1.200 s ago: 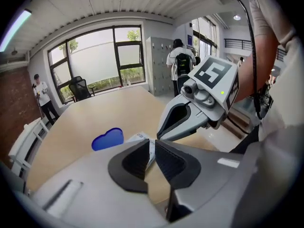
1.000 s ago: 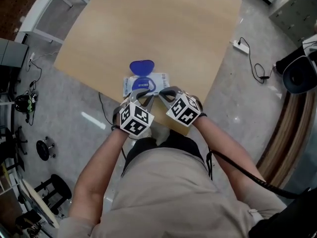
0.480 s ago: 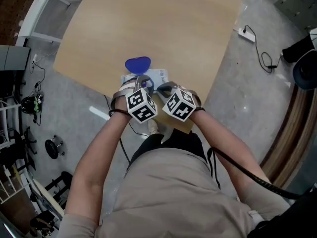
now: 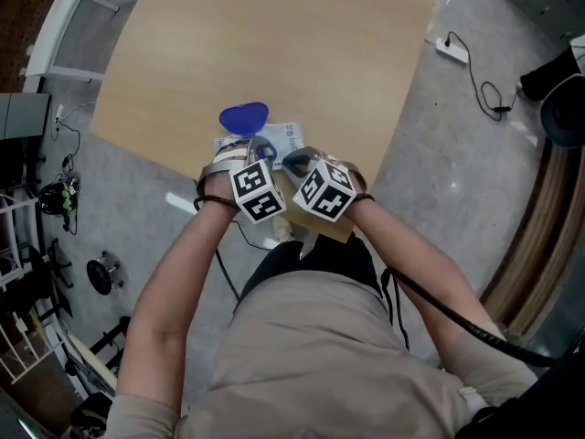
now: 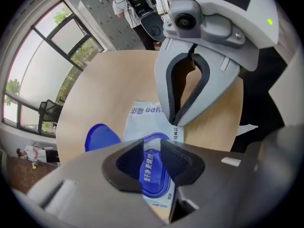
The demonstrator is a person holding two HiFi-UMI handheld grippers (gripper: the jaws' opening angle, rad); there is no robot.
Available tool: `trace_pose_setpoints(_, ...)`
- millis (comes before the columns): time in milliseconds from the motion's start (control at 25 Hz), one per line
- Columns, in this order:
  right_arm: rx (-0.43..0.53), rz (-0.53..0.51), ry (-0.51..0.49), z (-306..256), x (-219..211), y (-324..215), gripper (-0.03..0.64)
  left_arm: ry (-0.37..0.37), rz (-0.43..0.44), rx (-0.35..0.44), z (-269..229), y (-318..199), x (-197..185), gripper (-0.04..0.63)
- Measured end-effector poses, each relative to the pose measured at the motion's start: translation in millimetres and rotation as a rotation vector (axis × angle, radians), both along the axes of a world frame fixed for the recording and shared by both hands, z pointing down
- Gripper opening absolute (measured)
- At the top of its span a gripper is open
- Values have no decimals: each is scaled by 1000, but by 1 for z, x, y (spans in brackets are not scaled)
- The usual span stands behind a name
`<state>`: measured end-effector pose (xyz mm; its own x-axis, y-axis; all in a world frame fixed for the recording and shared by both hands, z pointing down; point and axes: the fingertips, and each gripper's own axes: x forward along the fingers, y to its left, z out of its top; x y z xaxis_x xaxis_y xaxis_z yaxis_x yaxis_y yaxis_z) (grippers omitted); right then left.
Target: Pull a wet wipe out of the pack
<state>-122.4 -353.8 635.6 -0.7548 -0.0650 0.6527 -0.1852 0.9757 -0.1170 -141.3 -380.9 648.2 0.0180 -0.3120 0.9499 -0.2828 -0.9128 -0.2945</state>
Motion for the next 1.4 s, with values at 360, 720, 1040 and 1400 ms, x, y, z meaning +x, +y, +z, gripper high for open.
trace_pose_setpoints(360,-4,0,5,1,1,2,2,42,-40,25,-6,2,0,11)
trace_pose_setpoints(720,-4,-1,24,10,9,-3,1,166,-126,32,-24,-3,5,8)
trace_pose_setpoints(1040,-11,21,60,24,24,-14,0,297,-241,40,-42,-9,9,8)
trace_pose_setpoints(1400,-18,33,122,39,34,-24,0,381,-294,63,-57,-17,14,6)
